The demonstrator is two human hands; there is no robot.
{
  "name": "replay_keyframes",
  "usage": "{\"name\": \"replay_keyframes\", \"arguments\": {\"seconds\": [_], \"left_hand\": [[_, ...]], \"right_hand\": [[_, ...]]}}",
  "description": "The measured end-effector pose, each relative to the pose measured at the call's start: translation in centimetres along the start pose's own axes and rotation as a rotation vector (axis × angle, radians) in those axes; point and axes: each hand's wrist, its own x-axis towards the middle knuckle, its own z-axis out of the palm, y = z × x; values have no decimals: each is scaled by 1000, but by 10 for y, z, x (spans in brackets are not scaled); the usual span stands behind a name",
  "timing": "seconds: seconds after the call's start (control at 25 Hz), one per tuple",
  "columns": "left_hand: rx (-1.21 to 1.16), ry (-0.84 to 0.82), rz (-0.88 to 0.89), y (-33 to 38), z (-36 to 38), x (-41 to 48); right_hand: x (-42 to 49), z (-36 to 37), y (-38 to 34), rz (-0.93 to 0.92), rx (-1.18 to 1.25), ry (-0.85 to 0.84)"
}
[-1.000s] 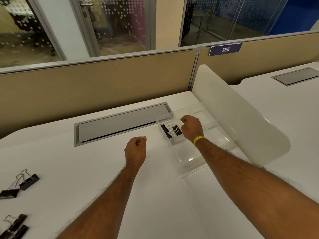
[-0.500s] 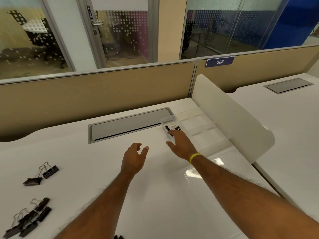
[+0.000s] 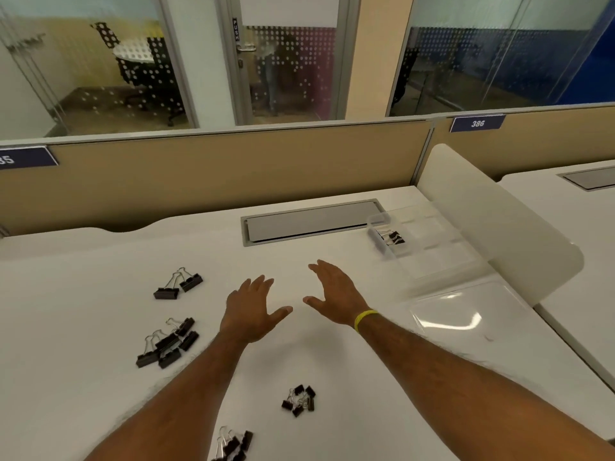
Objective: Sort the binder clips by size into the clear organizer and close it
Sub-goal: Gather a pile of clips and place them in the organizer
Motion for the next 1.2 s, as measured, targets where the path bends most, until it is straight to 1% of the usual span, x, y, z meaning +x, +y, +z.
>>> {"name": "replay_keyframes", "arguments": {"seconds": [0.16,0.28,0.56,0.72,0.84,0.96,1.2], "left_hand": [[31,20,-33,-57,-6,-27],[45,9,-96,-92,-10,-43],[17,-12,-203,-157,-14,-58],[24,14,-231,-189,-17,-48],[59,2,-231,-212,-24,-33],[53,5,-276,-227,-29,-17],[-49,37,-325,-236,-20,19]], "right_hand": [[4,28,-48,-32,-20,-49],[6,50,-78,-41,-37,-115],[24,91,-125,-78,-47,-203],[48,107,-142,-95,-40,-235],[72,116,-156,-138,-46,-249],[98,126,-173,-169,-57,-271],[151,152,-203,-112,-18,-270]]}}
